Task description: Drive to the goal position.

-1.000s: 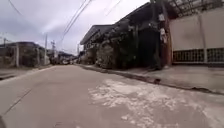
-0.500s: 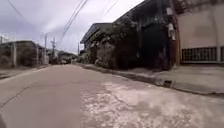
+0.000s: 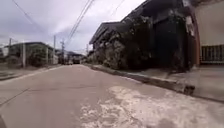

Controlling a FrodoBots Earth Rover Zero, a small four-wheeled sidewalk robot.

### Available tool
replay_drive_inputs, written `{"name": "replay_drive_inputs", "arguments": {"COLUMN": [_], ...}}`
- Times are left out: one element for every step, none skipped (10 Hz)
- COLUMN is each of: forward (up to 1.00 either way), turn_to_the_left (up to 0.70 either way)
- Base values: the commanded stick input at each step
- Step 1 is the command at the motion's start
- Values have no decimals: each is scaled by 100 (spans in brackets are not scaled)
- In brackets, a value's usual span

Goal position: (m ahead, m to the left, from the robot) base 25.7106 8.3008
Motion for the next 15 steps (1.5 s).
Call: {"name": "replay_drive_inputs", "arguments": {"forward": [100,100,100,100,100,100,100,100,100,100,100,100,100,100,100], "turn_to_the_left": [19,1,0,0,0,0,0,0,0,0,0,0,0,0,0]}}
